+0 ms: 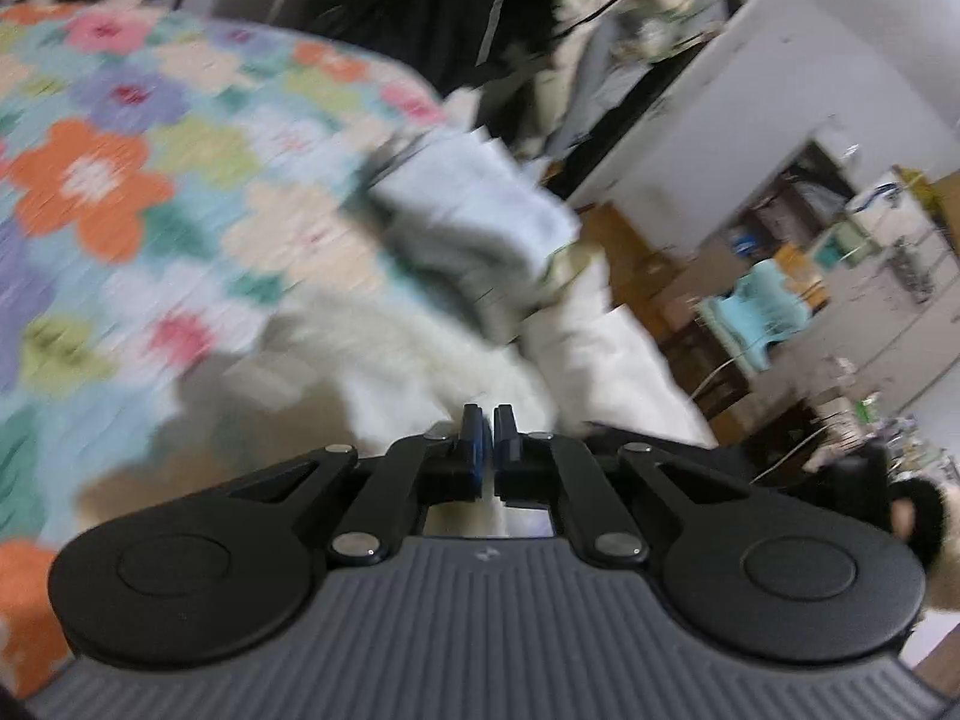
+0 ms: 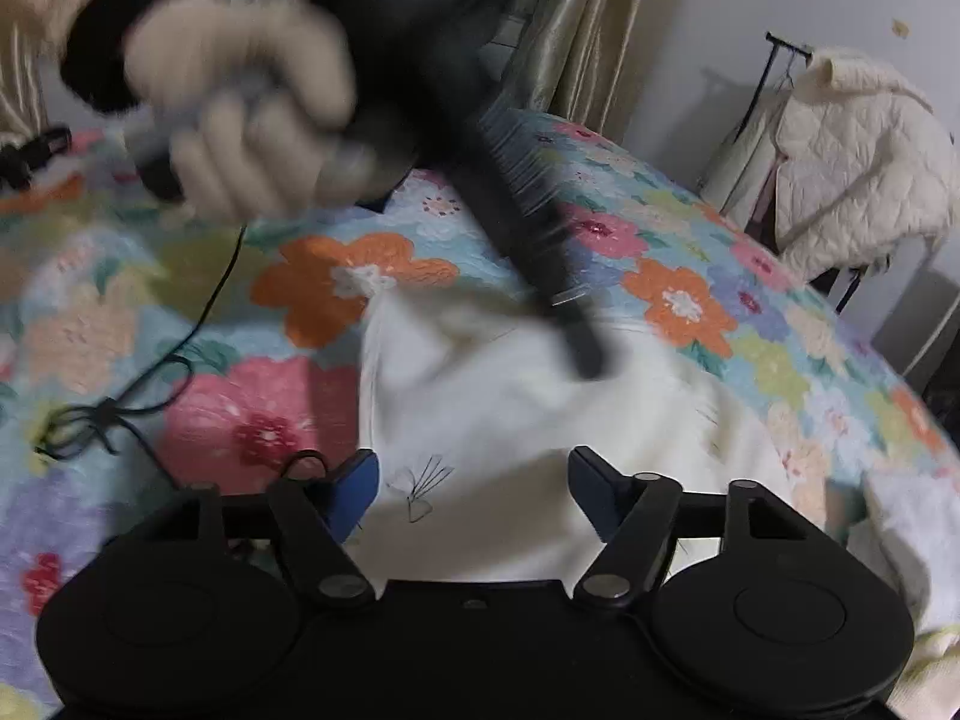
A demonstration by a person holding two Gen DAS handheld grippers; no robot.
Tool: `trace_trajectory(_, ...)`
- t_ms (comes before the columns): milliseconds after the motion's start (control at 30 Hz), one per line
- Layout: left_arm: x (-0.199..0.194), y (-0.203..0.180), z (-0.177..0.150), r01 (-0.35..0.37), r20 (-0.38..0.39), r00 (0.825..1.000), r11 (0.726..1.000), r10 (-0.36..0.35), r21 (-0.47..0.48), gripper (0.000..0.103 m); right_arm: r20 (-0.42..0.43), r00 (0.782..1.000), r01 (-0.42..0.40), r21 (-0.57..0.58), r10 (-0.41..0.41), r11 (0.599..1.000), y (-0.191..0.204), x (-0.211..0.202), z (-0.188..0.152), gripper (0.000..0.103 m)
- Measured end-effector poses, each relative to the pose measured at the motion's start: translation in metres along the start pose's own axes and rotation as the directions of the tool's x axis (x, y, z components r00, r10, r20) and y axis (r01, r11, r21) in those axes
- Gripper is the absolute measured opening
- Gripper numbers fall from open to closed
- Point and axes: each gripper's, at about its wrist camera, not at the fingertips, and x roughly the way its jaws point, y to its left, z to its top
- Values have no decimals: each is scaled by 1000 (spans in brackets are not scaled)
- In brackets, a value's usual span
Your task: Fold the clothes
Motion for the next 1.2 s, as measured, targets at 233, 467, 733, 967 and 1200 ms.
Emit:
trace_trajectory(233,11,-33,27,7,58,998,995,-14,104,0,-57,995,96,213,-86,972,-75,2,-5,2)
trace_trajectory(467,14,4,7,-225,19,974,961,225,163,15,-117,968,245,263,-221,933,-123,-27,-27,1)
trace_trajectory(733,41,17,-16,-181,-27,981,963,190,198,43,-179,899,437,404,-400,803,-185,-70,-54,1)
trace_trajectory(967,88,-10,-14,-118,-22,992,964,127,239,50,-245,872,481,595,-424,644,-219,-106,-95,2)
trace_trajectory(1200,153,-41,-12,-102,20,995,931,101,350,72,-279,872,469,708,-402,528,-242,-123,-140,2)
